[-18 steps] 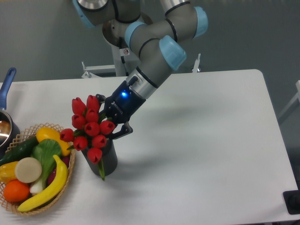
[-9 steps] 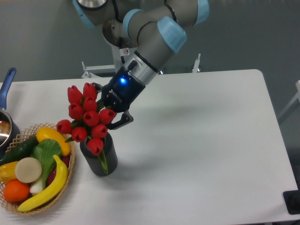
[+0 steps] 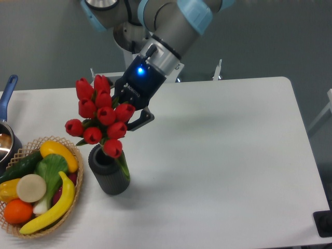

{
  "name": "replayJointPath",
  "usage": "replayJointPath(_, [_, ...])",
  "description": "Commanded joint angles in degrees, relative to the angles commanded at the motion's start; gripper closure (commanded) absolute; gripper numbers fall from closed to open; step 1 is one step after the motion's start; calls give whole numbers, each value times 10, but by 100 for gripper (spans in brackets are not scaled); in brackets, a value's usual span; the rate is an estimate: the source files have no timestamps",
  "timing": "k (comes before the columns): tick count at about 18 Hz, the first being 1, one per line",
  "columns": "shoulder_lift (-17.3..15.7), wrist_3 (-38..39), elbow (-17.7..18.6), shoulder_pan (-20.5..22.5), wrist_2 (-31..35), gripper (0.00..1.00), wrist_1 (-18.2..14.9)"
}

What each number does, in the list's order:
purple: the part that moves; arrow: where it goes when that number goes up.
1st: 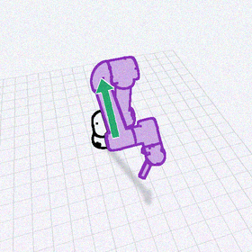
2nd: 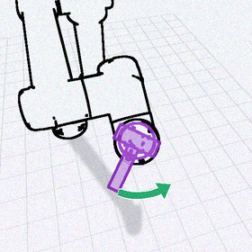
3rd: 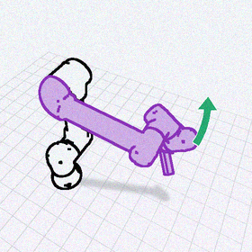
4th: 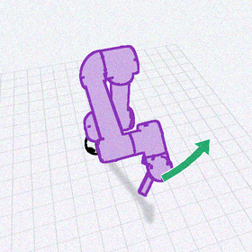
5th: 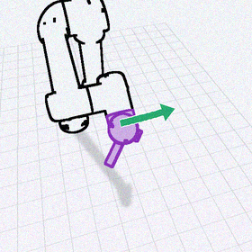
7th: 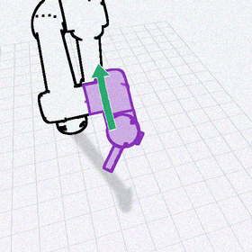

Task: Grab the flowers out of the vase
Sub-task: 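Raise the tulip bunch high and carry it away from the vase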

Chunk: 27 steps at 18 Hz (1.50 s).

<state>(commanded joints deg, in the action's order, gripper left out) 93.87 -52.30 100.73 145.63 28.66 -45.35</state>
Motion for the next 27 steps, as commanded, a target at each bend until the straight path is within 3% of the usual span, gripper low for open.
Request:
replayJointPath(9, [-3,36,-43,32,1,56,0])
replayJointPath(19, [-12,28,-43,136,8,56,-2])
replayJointPath(27, [-7,10,-39,170,9,56,-3])
